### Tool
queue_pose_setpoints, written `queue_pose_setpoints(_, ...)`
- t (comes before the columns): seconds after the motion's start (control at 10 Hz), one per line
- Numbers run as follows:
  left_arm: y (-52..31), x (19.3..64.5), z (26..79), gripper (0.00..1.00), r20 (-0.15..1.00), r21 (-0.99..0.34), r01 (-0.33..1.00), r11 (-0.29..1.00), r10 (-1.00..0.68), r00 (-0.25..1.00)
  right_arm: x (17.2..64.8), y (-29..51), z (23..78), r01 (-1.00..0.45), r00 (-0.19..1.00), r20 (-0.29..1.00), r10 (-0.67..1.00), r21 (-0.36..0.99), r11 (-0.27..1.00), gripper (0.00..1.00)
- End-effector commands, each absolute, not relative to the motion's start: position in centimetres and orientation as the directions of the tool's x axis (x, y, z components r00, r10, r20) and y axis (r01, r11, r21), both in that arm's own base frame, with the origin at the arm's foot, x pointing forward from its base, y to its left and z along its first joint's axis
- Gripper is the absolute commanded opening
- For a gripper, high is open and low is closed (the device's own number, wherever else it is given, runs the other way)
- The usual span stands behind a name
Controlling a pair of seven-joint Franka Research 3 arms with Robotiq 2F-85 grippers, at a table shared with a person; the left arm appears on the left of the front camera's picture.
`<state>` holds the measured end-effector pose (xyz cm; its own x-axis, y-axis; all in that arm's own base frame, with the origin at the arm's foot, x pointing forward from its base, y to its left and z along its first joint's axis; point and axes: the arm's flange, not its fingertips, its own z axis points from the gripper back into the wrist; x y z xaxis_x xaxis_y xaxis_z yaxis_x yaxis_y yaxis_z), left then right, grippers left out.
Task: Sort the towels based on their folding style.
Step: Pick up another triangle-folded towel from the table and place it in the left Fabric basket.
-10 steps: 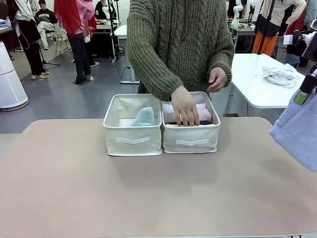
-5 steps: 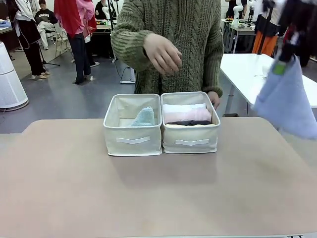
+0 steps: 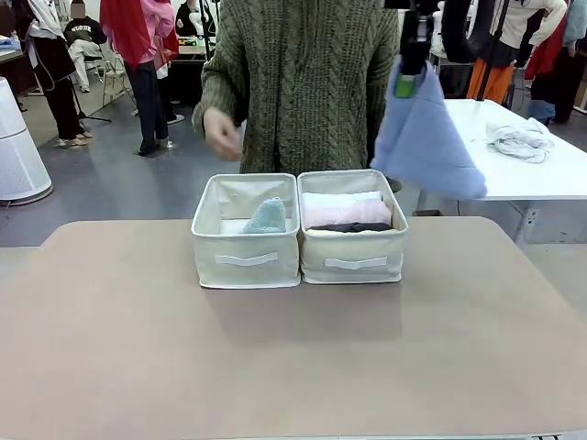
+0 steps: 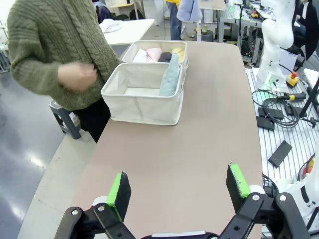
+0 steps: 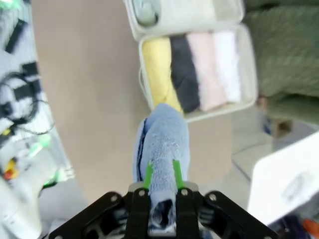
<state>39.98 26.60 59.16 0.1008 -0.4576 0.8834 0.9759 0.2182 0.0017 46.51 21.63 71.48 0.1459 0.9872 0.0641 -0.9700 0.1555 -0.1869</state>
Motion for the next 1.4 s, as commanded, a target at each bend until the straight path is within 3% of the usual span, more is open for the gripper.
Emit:
queue_pose_setpoints(0.0,26.4,39.7,59.3,1.0,0.887,-0.011,0.973,0.231,-0.446,0.116,46.3,19.8,71.9,-0.97,0.117,0.199,0.973,-0.187,0.155,0.15)
queue_pose_setpoints(0.1,26.4,39.7,59.3,1.0,0.887,-0.011,0.973,0.231,-0.446,0.116,46.2,19.0,71.6,-0.967,0.143,0.224,0.964,-0.176,0.184,0.15)
queue_pose_setpoints(0.2,26.4,39.7,59.3,1.0,0.887,-0.011,0.973,0.231,-0.446,0.116,46.9,21.6,71.8,-0.969,0.136,0.12,0.983,-0.189,0.158,0.15)
queue_pose_setpoints(0.8,26.4,39.7,59.3,1.0,0.887,-0.011,0.973,0.231,-0.446,0.116,47.0,21.6,71.6,-0.971,0.13,0.137,0.982,-0.184,0.155,0.15)
queue_pose_setpoints(0.9,26.4,39.7,59.3,1.0,0.887,-0.011,0.973,0.231,-0.446,0.116,48.7,23.1,72.0,-0.974,0.036,0.228,0.973,-0.209,0.085,0.15)
queue_pose_setpoints(1.1,26.4,39.7,59.3,1.0,0.887,-0.011,0.973,0.231,-0.446,0.116,52.2,26.4,71.9,-0.973,-0.041,0.31,0.95,-0.229,0.033,0.15)
queue_pose_setpoints(1.3,26.4,39.7,59.3,1.0,0.887,-0.011,0.973,0.231,-0.446,0.116,54.9,30.3,71.5,-0.97,-0.094,0.325,0.941,-0.244,-0.012,0.15)
